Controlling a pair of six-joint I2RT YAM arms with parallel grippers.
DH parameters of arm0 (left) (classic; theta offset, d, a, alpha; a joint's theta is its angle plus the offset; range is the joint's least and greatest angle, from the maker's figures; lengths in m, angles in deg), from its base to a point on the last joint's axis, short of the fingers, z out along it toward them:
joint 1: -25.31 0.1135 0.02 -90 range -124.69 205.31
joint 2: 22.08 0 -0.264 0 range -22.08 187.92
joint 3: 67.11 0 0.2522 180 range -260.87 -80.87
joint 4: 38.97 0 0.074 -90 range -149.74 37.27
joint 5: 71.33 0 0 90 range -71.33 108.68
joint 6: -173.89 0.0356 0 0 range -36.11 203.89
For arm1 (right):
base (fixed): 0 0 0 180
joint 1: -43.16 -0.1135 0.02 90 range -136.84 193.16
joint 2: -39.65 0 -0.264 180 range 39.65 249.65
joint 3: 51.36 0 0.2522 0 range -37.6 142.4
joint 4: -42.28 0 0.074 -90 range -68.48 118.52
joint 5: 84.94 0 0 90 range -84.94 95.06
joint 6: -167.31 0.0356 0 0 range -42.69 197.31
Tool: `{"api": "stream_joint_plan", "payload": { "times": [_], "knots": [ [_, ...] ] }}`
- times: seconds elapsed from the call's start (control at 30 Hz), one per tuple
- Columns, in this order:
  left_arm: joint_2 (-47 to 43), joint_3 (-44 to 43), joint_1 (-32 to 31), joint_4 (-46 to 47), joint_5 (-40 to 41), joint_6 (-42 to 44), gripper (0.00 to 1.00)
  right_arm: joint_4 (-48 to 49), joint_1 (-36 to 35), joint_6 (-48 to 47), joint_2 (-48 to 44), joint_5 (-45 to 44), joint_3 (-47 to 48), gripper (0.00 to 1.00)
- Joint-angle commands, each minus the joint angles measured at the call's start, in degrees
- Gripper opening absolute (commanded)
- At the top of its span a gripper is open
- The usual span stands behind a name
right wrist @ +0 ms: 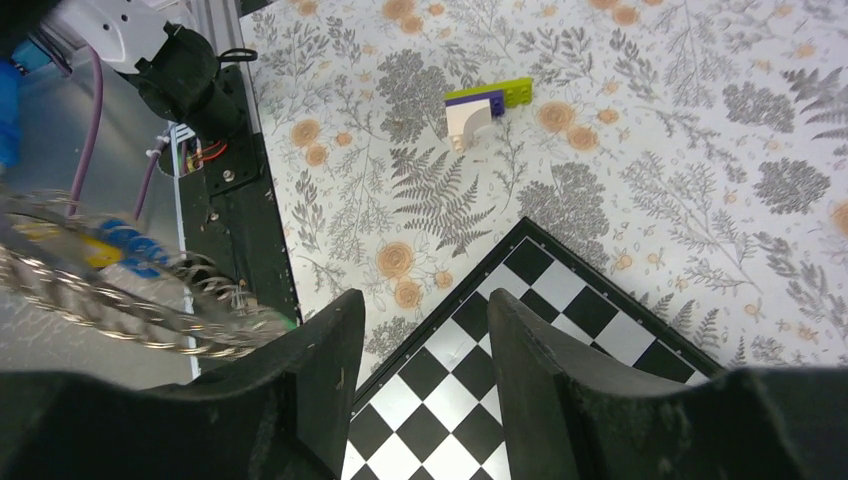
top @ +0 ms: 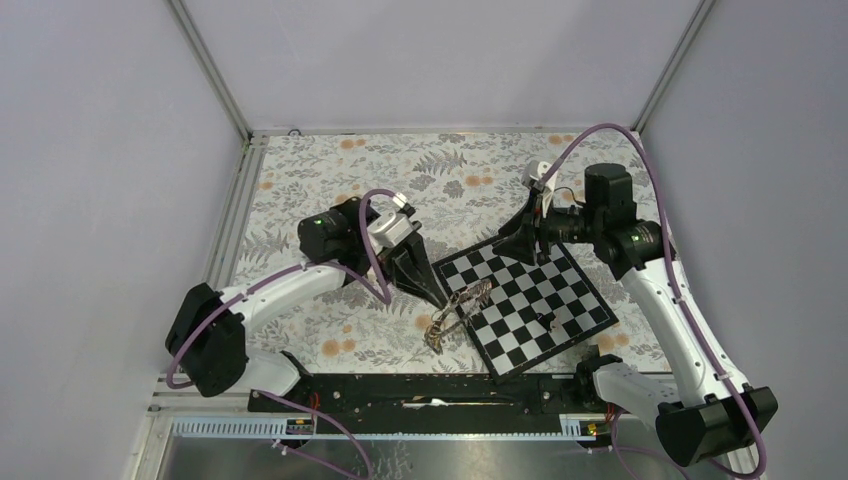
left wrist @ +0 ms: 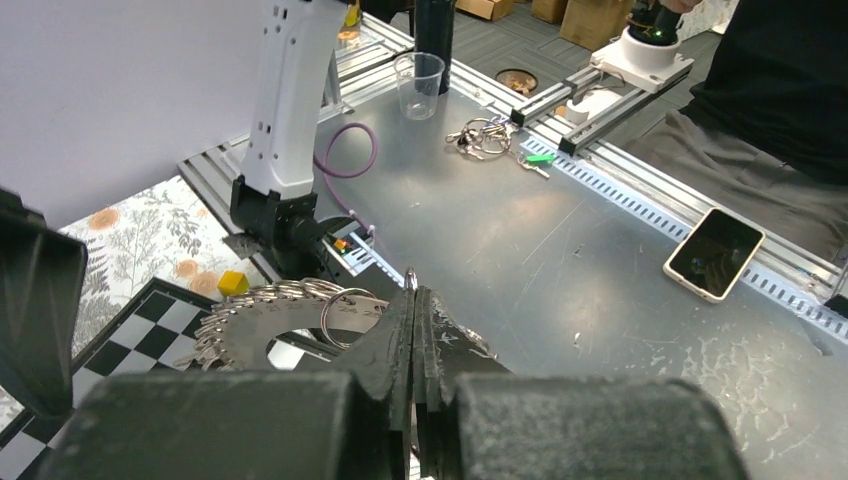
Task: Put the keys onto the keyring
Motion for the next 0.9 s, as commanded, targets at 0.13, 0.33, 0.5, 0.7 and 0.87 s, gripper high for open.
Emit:
{"api": "stream_joint_plan", "payload": {
  "times": [0.13, 0.33, 0.5, 0.7, 0.87],
  "knots": [
    [-4.7, -7.7, -0.8, 3.3, -3.1, -10.0, 0.0, -0.6, 0.3, -1.3, -1.2, 1.6, -3.0, 0.56],
    [-4.1, -16.9, -0.9, 5.8, -1.6, -21.4, 0.0, -1.4, 0.3, -2.4, -2.6, 1.3, -5.6, 0.56],
    [-3.0, -25.3, -0.8, 6.1, -0.6, -27.7, 0.0, -1.8, 0.2, -2.8, -3.4, 1.3, -6.3, 0.56],
    [-1.9, -31.1, -0.8, 6.3, 0.0, -32.3, 0.0, -2.6, 0.0, -2.9, -2.9, 1.8, -5.8, 0.56],
    [-1.4, -33.7, -0.8, 6.4, 0.4, -34.5, 0.0, -2.5, -0.1, -2.9, -2.2, 2.0, -5.5, 0.56]
  ]
}}
